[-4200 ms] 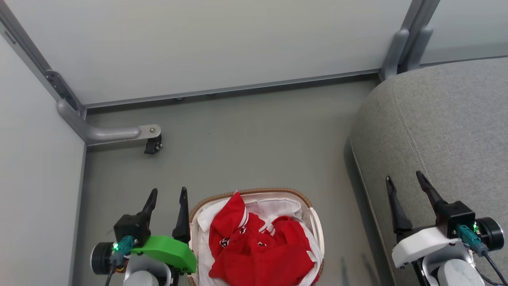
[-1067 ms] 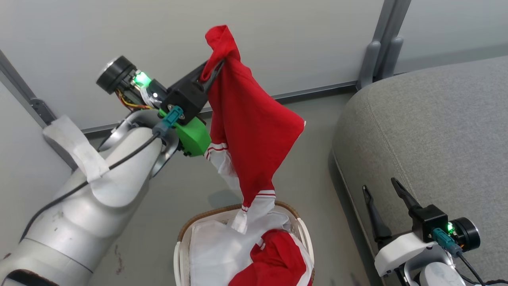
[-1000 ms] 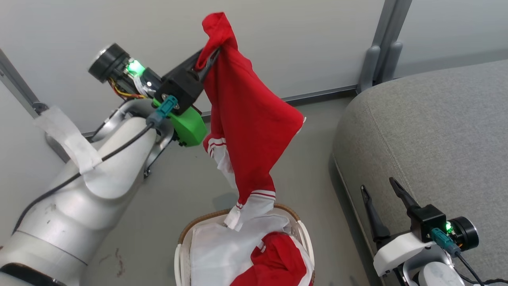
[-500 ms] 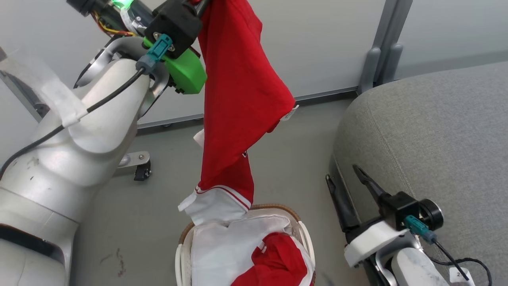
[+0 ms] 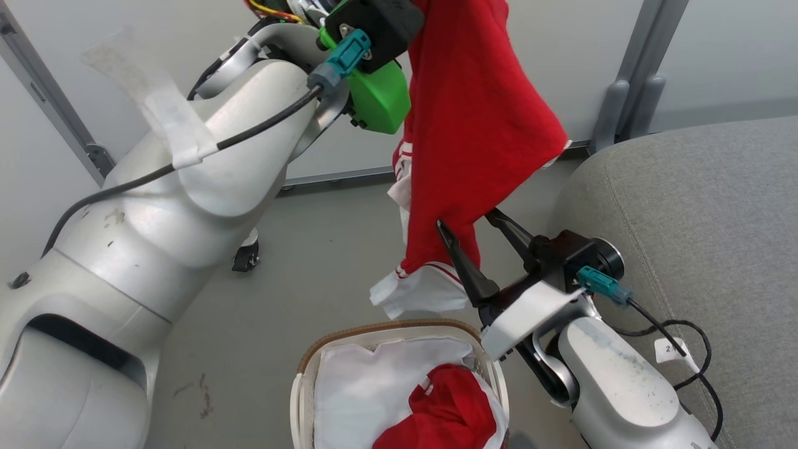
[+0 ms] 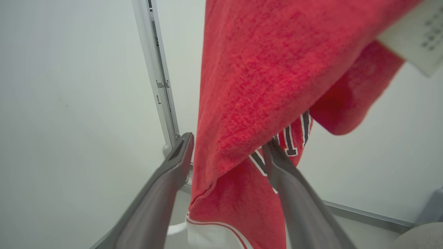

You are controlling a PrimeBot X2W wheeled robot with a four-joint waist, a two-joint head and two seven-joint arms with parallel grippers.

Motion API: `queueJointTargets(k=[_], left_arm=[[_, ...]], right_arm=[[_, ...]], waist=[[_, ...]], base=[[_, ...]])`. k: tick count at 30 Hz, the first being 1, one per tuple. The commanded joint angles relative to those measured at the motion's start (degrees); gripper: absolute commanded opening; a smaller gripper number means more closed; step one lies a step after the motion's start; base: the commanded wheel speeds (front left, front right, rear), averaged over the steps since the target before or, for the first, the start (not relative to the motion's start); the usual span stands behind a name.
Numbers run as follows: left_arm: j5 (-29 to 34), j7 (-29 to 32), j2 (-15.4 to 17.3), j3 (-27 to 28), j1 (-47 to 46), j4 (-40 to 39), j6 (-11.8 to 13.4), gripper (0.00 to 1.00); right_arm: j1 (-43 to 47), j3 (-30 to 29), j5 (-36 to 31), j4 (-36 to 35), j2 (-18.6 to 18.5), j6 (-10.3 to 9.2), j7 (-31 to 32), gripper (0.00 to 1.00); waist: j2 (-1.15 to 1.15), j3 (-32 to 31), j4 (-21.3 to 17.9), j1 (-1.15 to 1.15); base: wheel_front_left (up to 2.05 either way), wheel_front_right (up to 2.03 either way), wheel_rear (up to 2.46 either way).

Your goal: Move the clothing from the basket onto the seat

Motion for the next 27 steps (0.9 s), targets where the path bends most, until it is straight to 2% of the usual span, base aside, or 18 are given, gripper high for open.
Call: queueJointTargets(k=[1,5,6,7,8,9,10,18,25,26,27], left_arm=[[-0.4,-0.2,-0.5,-0.6,-1.2,-0.3,-0.1,0.00],[-1.0,-0.4,-1.7,-1.9,-1.2,-0.9,-0.1,0.00],[-1.2,-0.4,-1.8,-2.2,-1.0,-1.1,-0.1,0.00],[-1.5,-0.4,-1.9,-2.4,-0.5,-1.3,-0.1,0.00],[-1.7,-0.5,-1.9,-2.7,-0.2,-1.5,-0.1,0.00],[-1.9,-0.4,-1.9,-2.9,0.3,-1.7,-0.1,0.00],[-2.1,-0.4,-1.8,-3.0,0.7,-1.9,-0.1,0.00],[-4.0,-0.5,-0.1,-3.0,3.8,-1.8,-0.1,0.00],[-7.2,-0.5,0.8,-0.8,8.4,-2.6,0.5,0.00],[-7.9,-0.5,0.8,0.0,9.7,-3.1,0.6,0.16],[-8.6,-0.5,0.9,0.7,10.9,-3.5,0.7,0.43]], right_arm=[[-1.6,0.5,0.2,1.0,-0.2,-0.06,-0.1,1.00],[-4.6,1.3,0.0,3.4,-0.3,-0.06,-0.1,1.00],[-5.1,1.4,-0.5,3.7,-0.3,-0.06,-0.1,0.48],[-5.5,1.3,-0.6,4.1,-0.3,-0.06,-0.1,0.33],[-5.7,1.2,-0.7,4.4,-0.3,-0.06,-0.1,0.14],[-5.9,1.2,-0.7,4.6,-0.3,-0.06,-0.1,0.05],[-5.9,1.3,-0.6,4.7,-0.3,-0.06,-0.1,0.00],[-5.1,1.1,-1.3,3.9,-0.3,-0.06,-0.1,0.00],[-4.4,-0.1,-1.6,1.9,-0.3,-0.06,-0.1,0.00],[-4.2,-0.4,-1.5,1.6,-0.3,-0.06,-0.1,0.00],[-4.2,-0.7,-1.5,1.4,-0.3,-0.06,-0.1,0.00]], waist=[[0.00,0.0,0.7,0.00],[0.00,0.0,1.5,0.00],[0.00,0.0,1.6,0.00],[0.00,0.0,1.8,0.00],[0.00,0.0,1.9,0.00],[0.00,0.0,2.0,0.00],[0.00,0.0,2.1,0.00],[0.00,-0.2,2.1,0.00],[0.00,-0.5,1.9,0.00],[0.00,-0.5,1.9,0.00],[0.00,-0.5,1.9,0.00]], base=[[0.00,0.00,0.00],[0.00,0.00,0.00],[0.00,0.00,0.00],[0.00,0.00,0.00],[0.00,0.00,0.00],[0.00,0.00,0.00],[0.00,0.00,0.00],[0.00,0.00,0.00],[0.00,0.00,0.00],[0.00,0.00,0.00],[0.00,0.00,0.00]])
